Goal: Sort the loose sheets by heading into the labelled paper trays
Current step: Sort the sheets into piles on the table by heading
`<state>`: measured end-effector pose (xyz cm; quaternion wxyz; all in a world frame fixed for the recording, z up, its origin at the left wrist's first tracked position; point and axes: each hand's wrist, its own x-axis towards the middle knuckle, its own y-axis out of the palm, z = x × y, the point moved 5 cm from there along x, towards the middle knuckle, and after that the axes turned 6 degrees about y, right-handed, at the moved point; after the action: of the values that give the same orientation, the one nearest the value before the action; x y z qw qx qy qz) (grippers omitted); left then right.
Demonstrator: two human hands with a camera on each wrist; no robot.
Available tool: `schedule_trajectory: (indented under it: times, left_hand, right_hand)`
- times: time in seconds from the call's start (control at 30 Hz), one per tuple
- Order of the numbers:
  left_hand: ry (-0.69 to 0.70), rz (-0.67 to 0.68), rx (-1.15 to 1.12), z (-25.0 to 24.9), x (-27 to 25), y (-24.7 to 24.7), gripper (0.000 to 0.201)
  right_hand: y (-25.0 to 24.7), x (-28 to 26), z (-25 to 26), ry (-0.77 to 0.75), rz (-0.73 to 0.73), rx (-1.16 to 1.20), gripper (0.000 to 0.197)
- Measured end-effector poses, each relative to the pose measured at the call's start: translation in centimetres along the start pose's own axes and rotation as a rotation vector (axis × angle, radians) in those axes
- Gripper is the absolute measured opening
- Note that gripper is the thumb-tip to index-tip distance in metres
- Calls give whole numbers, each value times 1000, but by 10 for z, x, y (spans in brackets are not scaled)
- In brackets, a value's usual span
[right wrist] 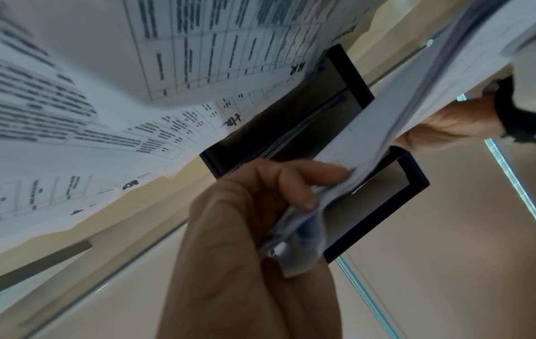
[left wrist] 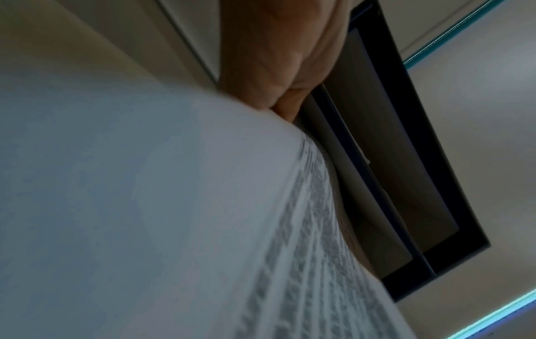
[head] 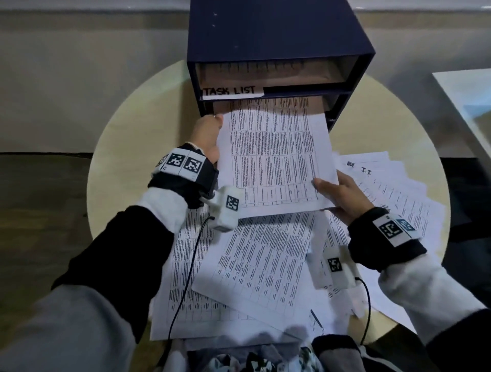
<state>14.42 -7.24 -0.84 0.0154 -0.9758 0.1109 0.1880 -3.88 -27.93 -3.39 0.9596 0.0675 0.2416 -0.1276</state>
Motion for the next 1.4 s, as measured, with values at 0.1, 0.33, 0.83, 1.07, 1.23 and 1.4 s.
schedule_trajectory:
  times: [0.1,0.33,0.83,1.07,1.23,1.4]
  left_hand:
    - [2,73,-161,-8,-16,3,27]
    - [-68,217,-151,5,-44,16,31]
    - [-1,-130,-550,-16,-32,20,58]
    - [13,-126,-446,-21,-27,26,31]
    - [-9,37,-44,-24,-19,31,19]
    - [36,75,208,-23,-12,35,24]
  right_hand:
    - [-6,5,11,-38,-39,56,27]
    - [9,35,78,-110,-89,205,20]
    - [6,66,98,-227,-605,-330,33]
    - [21,75,108,-178,-652,-385,13]
    - [28,66,114,-249,-670,-635,21]
    - [47,58,97,-362,-620,-909,31]
